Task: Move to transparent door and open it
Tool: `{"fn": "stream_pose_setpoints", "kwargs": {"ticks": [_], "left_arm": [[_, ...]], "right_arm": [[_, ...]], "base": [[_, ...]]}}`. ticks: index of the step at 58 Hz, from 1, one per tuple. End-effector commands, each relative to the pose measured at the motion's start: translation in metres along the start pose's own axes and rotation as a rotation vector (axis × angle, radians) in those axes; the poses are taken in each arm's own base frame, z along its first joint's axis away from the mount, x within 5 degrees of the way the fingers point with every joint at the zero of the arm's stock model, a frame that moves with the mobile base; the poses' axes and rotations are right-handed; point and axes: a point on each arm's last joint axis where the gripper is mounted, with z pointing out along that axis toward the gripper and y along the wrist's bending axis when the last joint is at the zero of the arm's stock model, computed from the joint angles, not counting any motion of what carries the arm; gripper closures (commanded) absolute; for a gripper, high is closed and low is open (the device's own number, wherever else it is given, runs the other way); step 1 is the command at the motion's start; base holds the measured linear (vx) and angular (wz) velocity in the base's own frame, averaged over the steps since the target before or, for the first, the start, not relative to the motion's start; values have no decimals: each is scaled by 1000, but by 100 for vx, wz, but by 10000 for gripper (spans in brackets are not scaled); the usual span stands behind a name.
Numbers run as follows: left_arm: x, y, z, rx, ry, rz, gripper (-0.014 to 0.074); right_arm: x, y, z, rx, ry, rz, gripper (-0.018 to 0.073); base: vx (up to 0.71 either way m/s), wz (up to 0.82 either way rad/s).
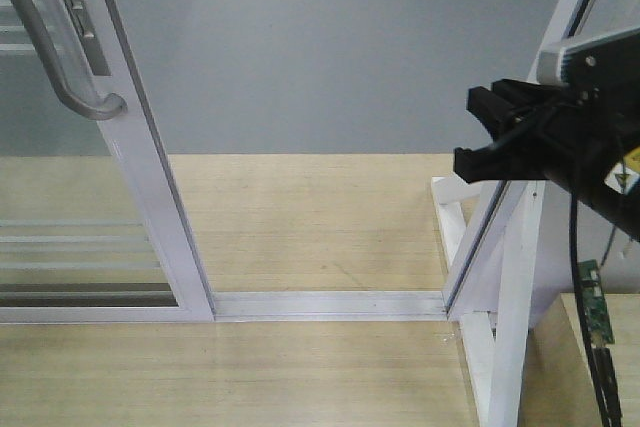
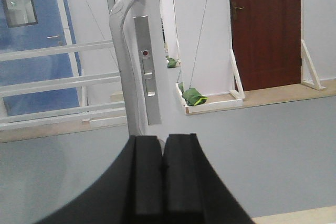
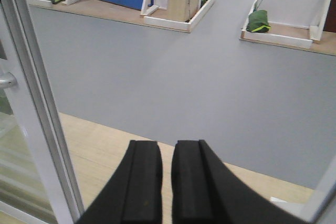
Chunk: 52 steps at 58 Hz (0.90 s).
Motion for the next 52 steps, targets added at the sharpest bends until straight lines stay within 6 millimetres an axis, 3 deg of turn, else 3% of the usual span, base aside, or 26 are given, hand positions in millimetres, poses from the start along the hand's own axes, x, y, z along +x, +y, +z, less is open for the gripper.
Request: {"fn": "stream_pose_setpoints", "kwargs": {"ticks": [1,7,22,40,52], "left_arm": [[-2,0,0,2,-73,-21,604],[-2,0,0,2,-73,-21,604],[-2,0,0,2,-73,-21,604],[-2,0,0,2,-73,-21,604],[-2,0,0,2,-73,-21,604]], "right_arm": [[-11,-11,-25,55,-139,-14,475],[0,-23,-51,138,-186,-1,575],[39,-39,-105,346,-266,-25,571],[114,-27,-124,372,-293,-31,568],[123,-21,-139,372,-312,-48,566]], "base": [[0,0],[0,0],[0,0],[0,0],[0,0]]}}
